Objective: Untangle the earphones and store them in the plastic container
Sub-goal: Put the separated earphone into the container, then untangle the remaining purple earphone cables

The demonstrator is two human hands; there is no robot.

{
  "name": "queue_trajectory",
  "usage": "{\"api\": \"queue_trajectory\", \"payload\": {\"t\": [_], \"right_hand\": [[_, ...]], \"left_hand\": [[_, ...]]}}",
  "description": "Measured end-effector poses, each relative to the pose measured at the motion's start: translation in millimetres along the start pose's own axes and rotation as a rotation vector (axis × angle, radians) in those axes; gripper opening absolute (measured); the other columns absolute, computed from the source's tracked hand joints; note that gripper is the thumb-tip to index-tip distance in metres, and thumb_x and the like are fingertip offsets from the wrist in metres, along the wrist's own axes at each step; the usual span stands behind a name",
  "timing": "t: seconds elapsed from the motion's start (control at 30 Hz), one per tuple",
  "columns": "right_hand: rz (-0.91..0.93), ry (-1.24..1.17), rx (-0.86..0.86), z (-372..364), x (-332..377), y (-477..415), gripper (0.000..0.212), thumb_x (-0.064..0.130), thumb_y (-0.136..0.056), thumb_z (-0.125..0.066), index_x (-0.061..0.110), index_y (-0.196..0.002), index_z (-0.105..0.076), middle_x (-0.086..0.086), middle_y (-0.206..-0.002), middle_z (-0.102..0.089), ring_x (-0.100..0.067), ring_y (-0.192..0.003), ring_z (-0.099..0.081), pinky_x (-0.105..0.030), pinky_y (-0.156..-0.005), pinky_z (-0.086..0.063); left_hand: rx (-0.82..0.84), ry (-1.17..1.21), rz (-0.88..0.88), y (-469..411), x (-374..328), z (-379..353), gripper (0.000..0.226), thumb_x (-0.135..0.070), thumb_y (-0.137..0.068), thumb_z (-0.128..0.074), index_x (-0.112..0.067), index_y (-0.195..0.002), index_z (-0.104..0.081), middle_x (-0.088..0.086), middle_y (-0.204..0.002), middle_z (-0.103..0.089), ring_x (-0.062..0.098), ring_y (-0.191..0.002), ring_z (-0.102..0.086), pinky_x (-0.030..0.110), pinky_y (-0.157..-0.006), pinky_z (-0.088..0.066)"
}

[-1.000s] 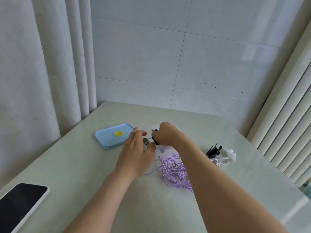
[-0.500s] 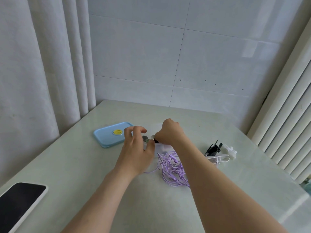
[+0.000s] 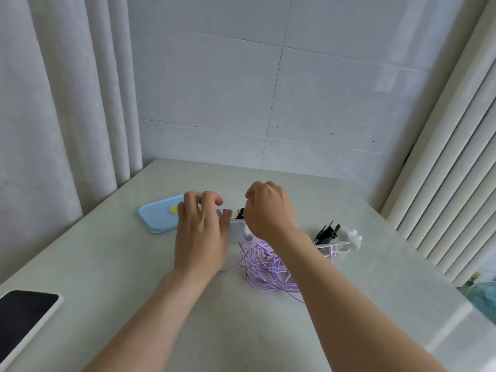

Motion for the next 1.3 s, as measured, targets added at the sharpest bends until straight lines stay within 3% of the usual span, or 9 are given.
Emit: {"api": "queue_trajectory", "payload": {"t": [0.17, 0.3, 0.5, 0.63, 0.7, 0.83, 1.03, 1.2, 1.3], "right_hand": [[0.062, -0.126, -0.13, 30.2, -16.0, 30.9, 0.026, 0.004, -0.09, -0.047, 0.014, -0.103, -0.067, -0.006, -0.103, -0.062, -0.028, -0.093, -0.057, -0.038, -0.076, -0.048], [-0.06, -0.093, -0.103, 36.0, -55.5, 53.0, 0.028, 0.002, -0.088, -0.05, 0.016, -0.107, -0.065, -0.004, -0.106, -0.063, -0.026, -0.097, -0.059, -0.042, -0.084, -0.051], [-0.211, -0.107, -0.022, 26.3, -112.3, 84.6, 0.037, 0.002, -0.091, -0.047, 0.016, -0.114, -0.072, -0.006, -0.109, -0.071, -0.023, -0.104, -0.061, -0.032, -0.081, -0.047], [-0.323, -0.366, -0.062, 33.8, -135.7, 92.3, 0.046, -0.005, -0.088, -0.036, 0.013, -0.104, -0.074, -0.011, -0.084, -0.076, -0.028, -0.073, -0.075, -0.035, -0.066, -0.061], [-0.33, -0.415, -0.079, 38.9, -142.4, 92.8, 0.046, -0.007, -0.088, -0.034, 0.01, -0.101, -0.075, -0.012, -0.079, -0.076, -0.027, -0.056, -0.073, -0.033, -0.058, -0.06], [-0.329, -0.252, -0.136, 44.5, -154.7, 93.1, 0.045, -0.006, -0.087, -0.042, 0.011, -0.107, -0.078, -0.004, -0.097, -0.075, -0.022, -0.09, -0.067, -0.028, -0.077, -0.053], [-0.267, -0.059, 0.016, 32.3, -150.2, 99.2, 0.057, -0.005, -0.078, -0.052, 0.021, -0.124, -0.072, 0.0, -0.116, -0.069, -0.025, -0.11, -0.062, -0.034, -0.091, -0.051], [-0.181, -0.242, 0.193, 27.1, -137.1, 102.7, 0.061, -0.002, -0.072, -0.05, 0.031, -0.117, -0.075, 0.015, -0.099, -0.072, -0.014, -0.103, -0.066, -0.039, -0.098, -0.053], [-0.112, -0.119, 0.26, 20.1, -130.7, 107.0, 0.044, 0.015, -0.081, -0.057, 0.041, -0.111, -0.072, 0.018, -0.092, -0.071, -0.013, -0.101, -0.062, -0.038, -0.096, -0.044]], "left_hand": [[0.091, 0.056, -0.189, 5.3, -43.3, -6.8, 0.016, 0.0, -0.091, -0.064, -0.011, -0.101, -0.061, 0.001, -0.1, -0.057, 0.027, -0.094, -0.054, 0.039, -0.079, -0.047], [0.278, 0.075, -0.268, 21.7, -60.4, -32.7, 0.027, 0.003, -0.093, -0.059, -0.013, -0.112, -0.069, -0.001, -0.111, -0.067, 0.022, -0.106, -0.06, 0.034, -0.093, -0.048], [0.534, -0.01, -0.218, 42.1, -57.4, -62.9, 0.041, -0.033, -0.101, -0.053, -0.023, -0.139, -0.062, -0.005, -0.134, -0.066, 0.02, -0.122, -0.06, 0.039, -0.103, -0.049], [0.602, -0.116, -0.156, 46.8, -50.2, -66.8, 0.058, -0.037, -0.087, -0.047, -0.028, -0.144, -0.057, -0.006, -0.127, -0.065, 0.024, -0.117, -0.056, 0.041, -0.101, -0.044], [0.601, -0.174, -0.142, 48.0, -48.4, -66.4, 0.059, -0.038, -0.085, -0.044, -0.036, -0.142, -0.056, -0.009, -0.116, -0.058, 0.022, -0.113, -0.049, 0.039, -0.095, -0.037], [0.537, -0.192, -0.184, 49.3, -50.4, -65.2, 0.044, -0.035, -0.082, -0.041, -0.04, -0.12, -0.062, -0.01, -0.103, -0.041, 0.02, -0.103, -0.039, 0.039, -0.087, -0.032], [0.321, -0.185, -0.218, 44.6, -51.1, -51.9, 0.023, -0.022, -0.075, -0.048, -0.026, -0.096, -0.056, -0.006, -0.102, -0.049, 0.024, -0.095, -0.042, 0.037, -0.077, -0.027], [0.238, -0.03, -0.199, 38.9, -54.4, -39.2, 0.02, -0.02, -0.078, -0.04, -0.021, -0.093, -0.053, -0.007, -0.086, -0.057, 0.029, -0.085, -0.057, 0.037, -0.076, -0.038], [0.2, 0.022, -0.116, 35.4, -50.3, -32.9, 0.016, -0.013, -0.08, -0.045, -0.017, -0.093, -0.054, 0.001, -0.082, -0.065, 0.034, -0.078, -0.061, 0.038, -0.071, -0.043]]}}
Point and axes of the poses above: each hand's wrist, its own y-axis away from the middle knuckle, its own z-axis out of the back of the hand, x = y × z, the point moved 8 cm from there along -y, towards the middle knuckle
